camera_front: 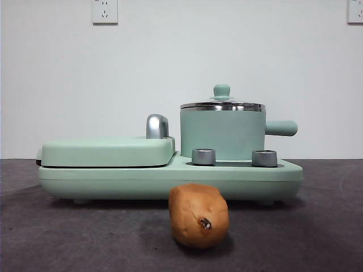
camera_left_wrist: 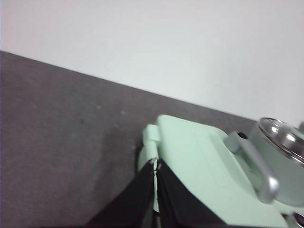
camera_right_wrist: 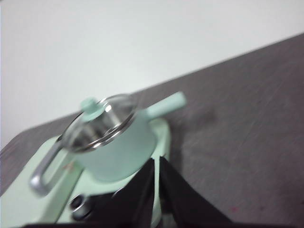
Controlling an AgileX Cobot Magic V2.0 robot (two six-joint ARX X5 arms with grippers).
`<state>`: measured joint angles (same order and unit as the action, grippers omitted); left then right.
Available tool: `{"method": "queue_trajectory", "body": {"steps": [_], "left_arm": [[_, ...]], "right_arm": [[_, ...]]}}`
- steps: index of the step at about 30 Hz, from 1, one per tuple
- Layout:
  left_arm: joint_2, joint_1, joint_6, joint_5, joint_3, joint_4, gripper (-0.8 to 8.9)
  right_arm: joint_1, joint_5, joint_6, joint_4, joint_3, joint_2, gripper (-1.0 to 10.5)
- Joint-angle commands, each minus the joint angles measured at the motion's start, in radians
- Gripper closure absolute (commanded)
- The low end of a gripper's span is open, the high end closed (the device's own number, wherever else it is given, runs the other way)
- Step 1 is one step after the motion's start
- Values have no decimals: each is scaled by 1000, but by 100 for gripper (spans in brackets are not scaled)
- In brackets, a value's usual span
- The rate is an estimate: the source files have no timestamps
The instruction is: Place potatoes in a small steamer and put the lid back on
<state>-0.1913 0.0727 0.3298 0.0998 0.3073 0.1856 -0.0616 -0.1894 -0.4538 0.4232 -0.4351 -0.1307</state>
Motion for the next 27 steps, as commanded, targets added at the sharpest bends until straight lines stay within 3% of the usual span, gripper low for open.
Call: {"method": "queue_trajectory", "body": {"steps": [1, 6, 14, 17, 25, 27], "left_arm": [[-84, 2, 3, 55, 94, 24, 805], [-261, 2, -4, 151, 264, 77, 805], [-544, 16, -60, 422, 544, 216, 805], [-616, 38, -81, 478, 620, 263, 795], [-755, 116, -155, 500, 760, 324, 764], [-789, 137, -162, 501, 791, 321, 673]], "right_arm": [[-2, -60, -6, 63, -100, -67, 934], [-2, -175, 32, 142, -230, -187, 934], [-2, -454, 136, 199, -381, -371, 934], [-2, -555, 168, 203, -413, -418, 933], [-2, -569, 182, 201, -430, -450, 931], [-2, -565, 182, 201, -430, -450, 929]]}}
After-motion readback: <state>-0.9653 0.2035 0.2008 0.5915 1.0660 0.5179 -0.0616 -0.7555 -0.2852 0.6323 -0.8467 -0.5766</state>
